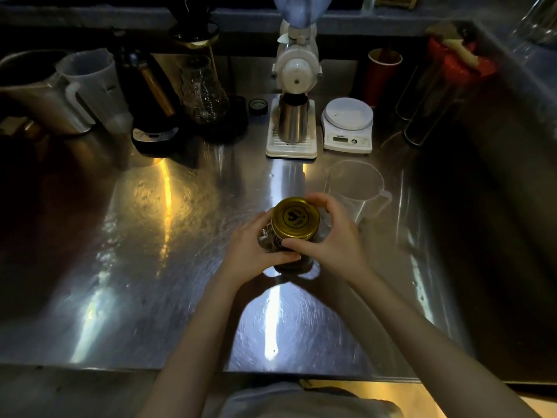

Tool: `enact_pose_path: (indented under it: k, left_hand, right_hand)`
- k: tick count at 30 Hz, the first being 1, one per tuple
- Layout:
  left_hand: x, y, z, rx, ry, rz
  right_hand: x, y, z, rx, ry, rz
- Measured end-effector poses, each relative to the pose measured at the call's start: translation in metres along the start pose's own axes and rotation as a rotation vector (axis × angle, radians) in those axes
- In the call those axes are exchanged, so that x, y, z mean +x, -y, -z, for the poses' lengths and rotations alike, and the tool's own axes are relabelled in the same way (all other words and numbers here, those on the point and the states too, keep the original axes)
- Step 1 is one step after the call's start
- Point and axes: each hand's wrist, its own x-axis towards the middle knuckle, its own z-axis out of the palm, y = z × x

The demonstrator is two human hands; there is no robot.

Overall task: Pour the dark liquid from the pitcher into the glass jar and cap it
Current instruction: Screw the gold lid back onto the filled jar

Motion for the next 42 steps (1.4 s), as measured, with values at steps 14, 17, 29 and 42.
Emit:
enact_pose_path:
  k: [14,17,29,42]
  left_hand:
    - [-0.002,0.000,-0.001,-0.046,0.027,0.044]
    - [-0.003,0.001,-0.003,-0.065,0.027,0.084]
    - [-0.003,-0.001,-0.003,-0.064,-0.005,0.019]
    - [-0.003,-0.002,-0.002,-0.076,0.029,0.074]
  right_hand:
    - [-0.030,0.014,-0.004,-0.480,-0.201,0.091]
    - [-0.034,0.016,0.004,-0.394,-0.219,0.076]
    - [-0.010,0.011,-0.005,-0.100,0.156,0.068]
    - [0.014,0.013,0.027,-0.178,0.319,0.063]
